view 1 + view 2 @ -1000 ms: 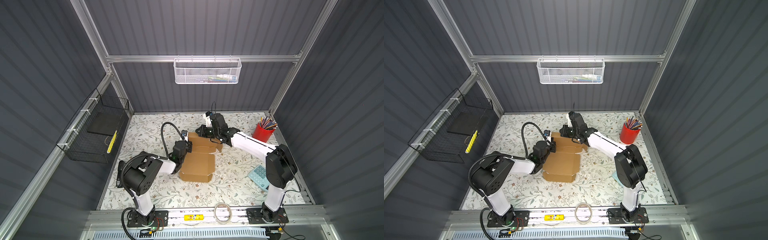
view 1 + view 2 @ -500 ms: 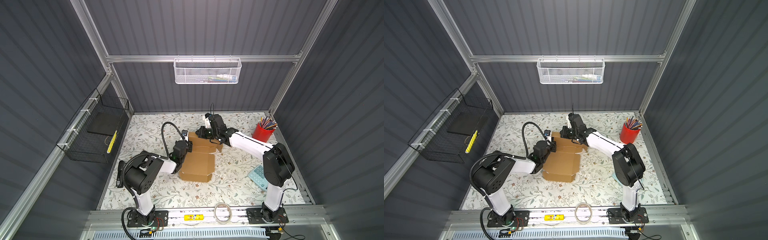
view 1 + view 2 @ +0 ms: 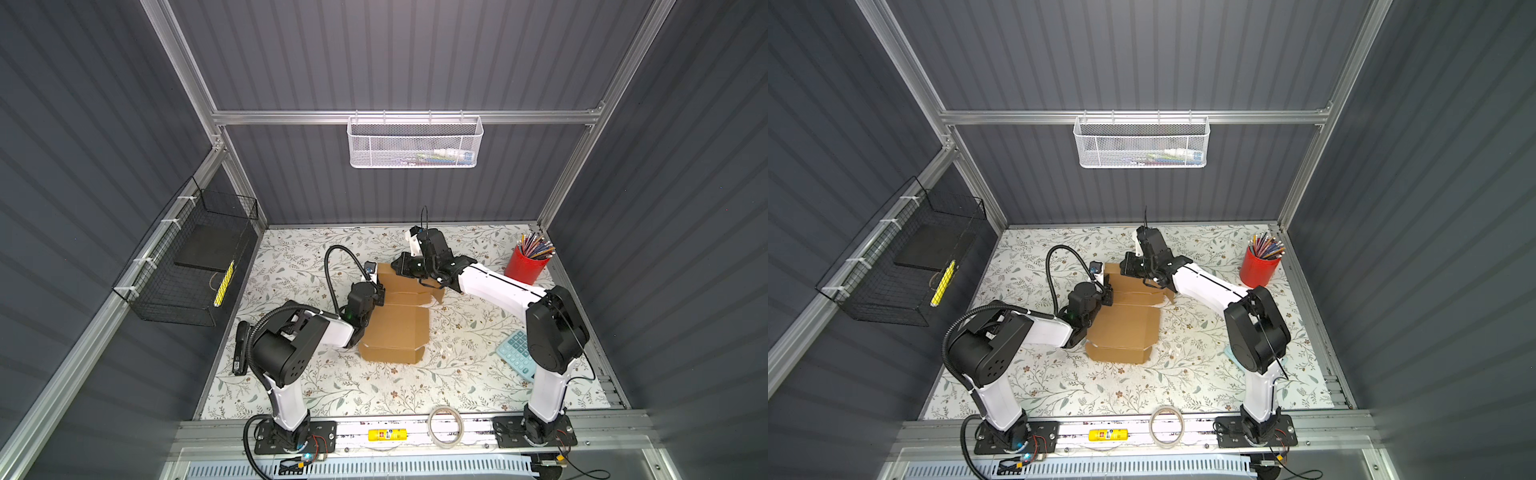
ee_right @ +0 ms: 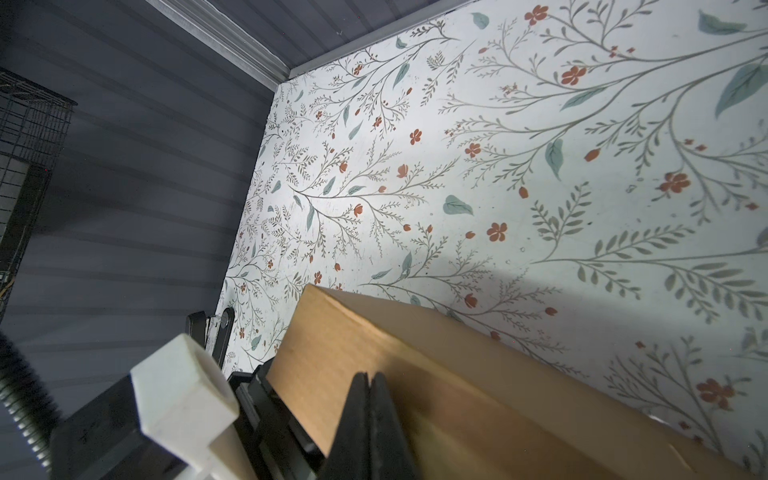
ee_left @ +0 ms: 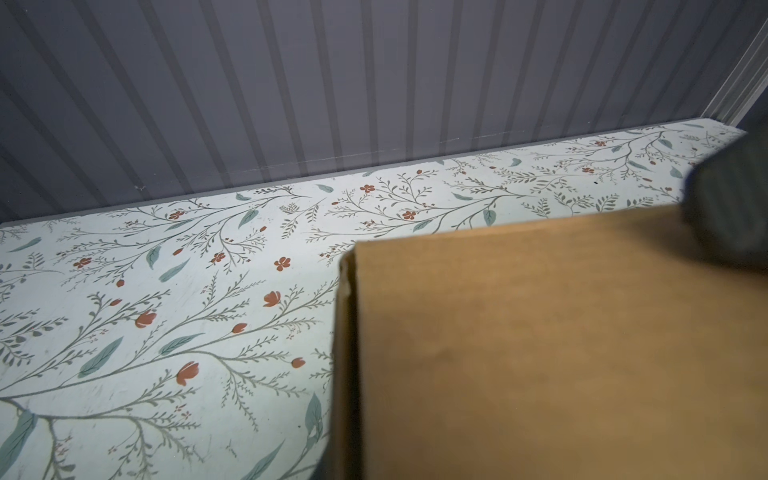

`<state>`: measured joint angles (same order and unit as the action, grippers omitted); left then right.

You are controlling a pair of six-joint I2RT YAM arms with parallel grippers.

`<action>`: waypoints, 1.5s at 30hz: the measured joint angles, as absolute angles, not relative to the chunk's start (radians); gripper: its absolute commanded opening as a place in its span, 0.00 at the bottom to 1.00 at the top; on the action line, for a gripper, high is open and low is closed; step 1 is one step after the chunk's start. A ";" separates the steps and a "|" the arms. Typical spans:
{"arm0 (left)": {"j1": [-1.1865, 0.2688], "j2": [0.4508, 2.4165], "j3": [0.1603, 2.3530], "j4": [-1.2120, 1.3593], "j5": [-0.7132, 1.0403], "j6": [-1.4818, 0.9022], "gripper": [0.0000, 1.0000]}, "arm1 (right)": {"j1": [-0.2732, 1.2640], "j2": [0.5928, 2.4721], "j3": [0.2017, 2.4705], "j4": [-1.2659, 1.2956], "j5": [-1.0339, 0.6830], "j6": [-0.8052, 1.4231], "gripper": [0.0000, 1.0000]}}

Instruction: Fold the paper box

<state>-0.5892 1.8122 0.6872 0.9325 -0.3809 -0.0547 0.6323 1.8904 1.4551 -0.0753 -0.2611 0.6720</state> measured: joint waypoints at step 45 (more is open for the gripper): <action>-0.589 1.871 0.694 0.936 -0.439 -0.065 0.00 | 0.634 1.890 1.455 -0.075 -0.262 0.672 0.03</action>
<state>-0.5892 1.8709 0.6945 0.9360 -0.4385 -0.0654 0.6338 1.8904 1.4548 -0.0750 -0.2615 0.6724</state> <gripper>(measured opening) 0.070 0.049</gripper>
